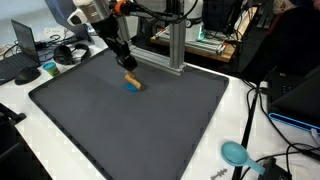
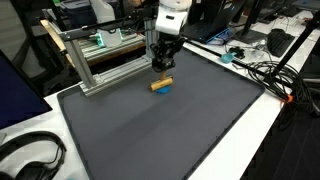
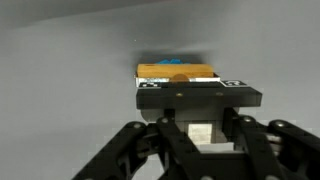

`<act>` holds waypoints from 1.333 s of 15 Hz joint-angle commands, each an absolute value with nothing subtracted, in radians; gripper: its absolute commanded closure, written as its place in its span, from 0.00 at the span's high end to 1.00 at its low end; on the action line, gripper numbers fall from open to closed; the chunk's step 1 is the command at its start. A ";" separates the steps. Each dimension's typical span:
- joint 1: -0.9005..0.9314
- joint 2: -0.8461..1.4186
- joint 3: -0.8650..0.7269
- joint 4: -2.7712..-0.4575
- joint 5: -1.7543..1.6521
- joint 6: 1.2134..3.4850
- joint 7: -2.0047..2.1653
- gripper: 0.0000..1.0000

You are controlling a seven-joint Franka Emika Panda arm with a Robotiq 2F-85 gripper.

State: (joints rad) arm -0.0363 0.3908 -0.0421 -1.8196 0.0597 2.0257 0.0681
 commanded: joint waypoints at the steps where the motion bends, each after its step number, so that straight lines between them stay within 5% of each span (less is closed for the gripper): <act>1: -0.034 0.466 -0.019 -1.868 0.105 2.006 0.078 0.22; 20: 0.006 0.210 -0.028 -1.998 0.078 1.895 0.210 0.22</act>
State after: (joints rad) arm -0.0079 0.3210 -0.0280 -1.9206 0.0793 1.8839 0.1694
